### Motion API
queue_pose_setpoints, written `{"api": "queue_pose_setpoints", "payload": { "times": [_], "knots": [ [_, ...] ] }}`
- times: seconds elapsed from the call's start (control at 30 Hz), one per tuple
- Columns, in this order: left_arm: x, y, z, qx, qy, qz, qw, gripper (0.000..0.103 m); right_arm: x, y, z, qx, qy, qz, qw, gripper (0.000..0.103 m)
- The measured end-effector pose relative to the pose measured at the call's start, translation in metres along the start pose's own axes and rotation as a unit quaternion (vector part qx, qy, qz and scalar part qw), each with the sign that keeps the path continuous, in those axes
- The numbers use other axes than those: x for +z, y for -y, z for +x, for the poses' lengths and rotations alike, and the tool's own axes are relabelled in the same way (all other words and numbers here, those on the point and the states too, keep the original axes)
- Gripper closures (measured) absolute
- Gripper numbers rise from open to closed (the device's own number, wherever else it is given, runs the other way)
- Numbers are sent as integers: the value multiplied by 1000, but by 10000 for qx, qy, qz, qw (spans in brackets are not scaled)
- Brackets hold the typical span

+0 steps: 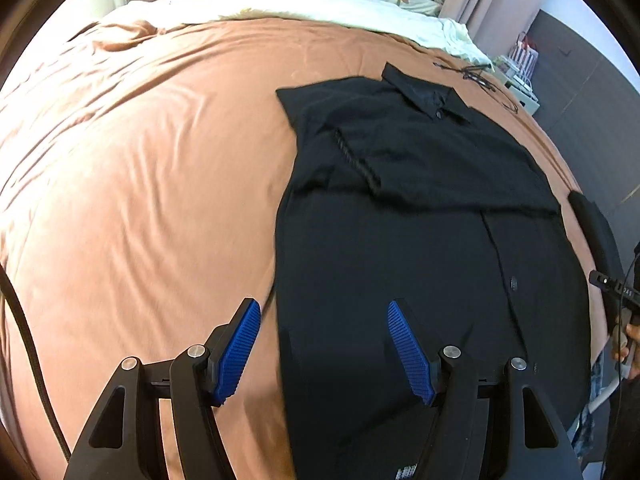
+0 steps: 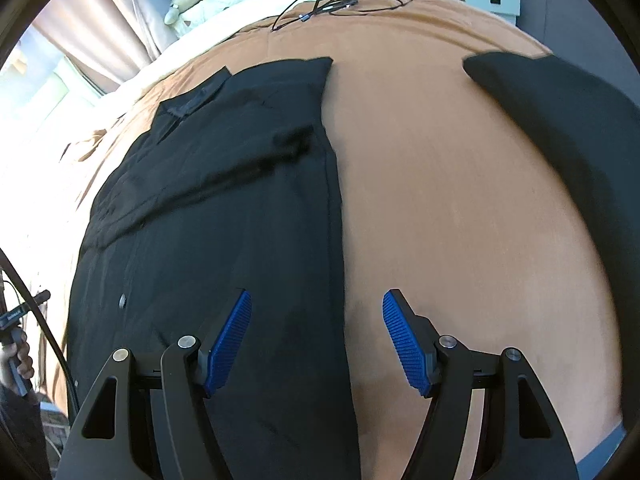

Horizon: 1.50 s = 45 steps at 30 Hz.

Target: Fold large clothes

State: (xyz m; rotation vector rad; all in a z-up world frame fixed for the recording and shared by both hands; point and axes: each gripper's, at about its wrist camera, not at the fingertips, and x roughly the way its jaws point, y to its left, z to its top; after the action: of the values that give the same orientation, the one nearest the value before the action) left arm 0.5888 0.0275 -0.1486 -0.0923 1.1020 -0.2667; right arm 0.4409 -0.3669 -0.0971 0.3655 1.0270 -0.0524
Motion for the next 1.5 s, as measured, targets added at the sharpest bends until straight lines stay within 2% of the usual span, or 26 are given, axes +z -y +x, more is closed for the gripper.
{"api": "queue_pose_setpoints", "payload": {
  "times": [0.27, 0.33, 0.4, 0.47, 0.63, 0.73, 0.8, 0.93, 1.17, 1.3, 1.43, 1.5],
  "knots": [
    [-60, -4, -9, -249, -101, -155, 9995, 36, -52, 24, -23, 323, 0, 60, 9995, 36],
    [-75, -6, -8, -339, -174, -236, 9990, 38, -65, 29, -25, 426, -45, 88, 9990, 36],
    [-87, -9, -9, -392, -236, -295, 9985, 46, -76, 32, -27, 494, -76, 110, 9987, 36],
    [-102, -16, -12, -466, -225, -411, 9978, 47, -89, 35, -29, 602, -103, 138, 9980, 39],
    [-134, -26, -13, -927, -402, -723, 9922, 55, -119, 48, -40, 1115, -21, 362, 9931, 39],
    [-147, -27, -13, -1141, -450, -862, 9887, 61, -135, 55, -44, 1510, -24, 615, 9866, 43],
    [-156, -30, -13, -1441, -465, -1063, 9827, 61, -144, 57, -47, 1754, -12, 698, 9820, 43],
    [-166, -33, -13, -1781, -502, -1327, 9737, 62, -163, 66, -50, 2168, 62, 963, 9714, 43],
    [-181, -46, -14, -2558, -553, -1813, 9480, 62, -185, 82, -45, 3018, 224, 1385, 9430, 43],
    [-174, -42, -6, -2683, -554, -1814, 9445, 62, -183, 94, -36, 3483, 349, 1695, 9213, 43],
    [-166, -44, 2, -2774, -470, -1921, 9402, 64, -176, 93, -23, 3331, 325, 1678, 9273, 45],
    [-164, -42, 5, -2719, -485, -1930, 9415, 67, -173, 88, -18, 3209, 303, 1649, 9322, 56]
  ]
}}
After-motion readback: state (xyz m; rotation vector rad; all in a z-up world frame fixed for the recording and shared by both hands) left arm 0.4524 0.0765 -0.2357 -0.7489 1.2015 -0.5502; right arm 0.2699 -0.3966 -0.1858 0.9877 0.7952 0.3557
